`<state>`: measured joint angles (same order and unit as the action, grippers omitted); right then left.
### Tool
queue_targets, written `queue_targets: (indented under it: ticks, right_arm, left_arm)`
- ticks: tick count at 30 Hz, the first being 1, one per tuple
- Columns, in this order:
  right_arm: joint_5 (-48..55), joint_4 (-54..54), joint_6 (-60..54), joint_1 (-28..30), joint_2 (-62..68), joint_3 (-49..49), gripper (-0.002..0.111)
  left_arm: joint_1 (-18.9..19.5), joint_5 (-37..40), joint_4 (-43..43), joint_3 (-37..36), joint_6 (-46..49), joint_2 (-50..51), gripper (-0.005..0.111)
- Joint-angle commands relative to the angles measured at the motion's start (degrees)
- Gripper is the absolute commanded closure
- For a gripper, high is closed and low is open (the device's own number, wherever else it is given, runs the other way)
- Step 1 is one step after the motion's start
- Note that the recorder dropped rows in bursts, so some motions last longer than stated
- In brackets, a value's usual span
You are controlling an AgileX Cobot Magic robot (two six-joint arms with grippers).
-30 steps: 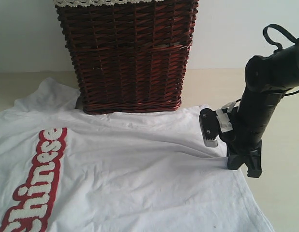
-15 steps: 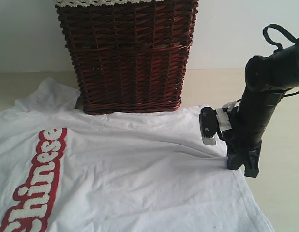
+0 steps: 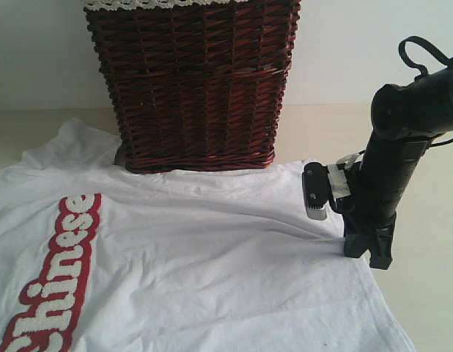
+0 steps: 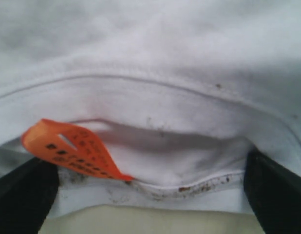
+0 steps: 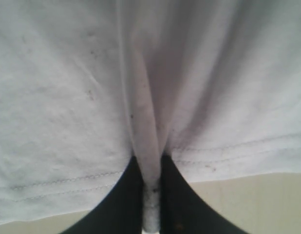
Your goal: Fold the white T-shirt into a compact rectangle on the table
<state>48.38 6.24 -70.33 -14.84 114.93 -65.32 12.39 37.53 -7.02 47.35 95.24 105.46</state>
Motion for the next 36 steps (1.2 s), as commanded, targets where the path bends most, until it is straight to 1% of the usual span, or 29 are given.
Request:
queue_targets:
  ticks: [1,31,36]
  right_arm:
    - [1.2,-0.3,0.1,0.2,0.9,0.4,0.108]
    - [1.3,-0.3,0.2,0.2,0.9,0.4,0.108]
    - [1.2,-0.3,1.6,0.2,0.9,0.4,0.108]
  left_arm:
    - [0.3,-3.6,0.2,-0.7,0.4,2.9,0.003]
    - [0.3,-3.6,0.2,-0.7,0.4,2.9,0.003]
    - [0.3,-3.6,0.2,-0.7,0.4,2.9,0.003]
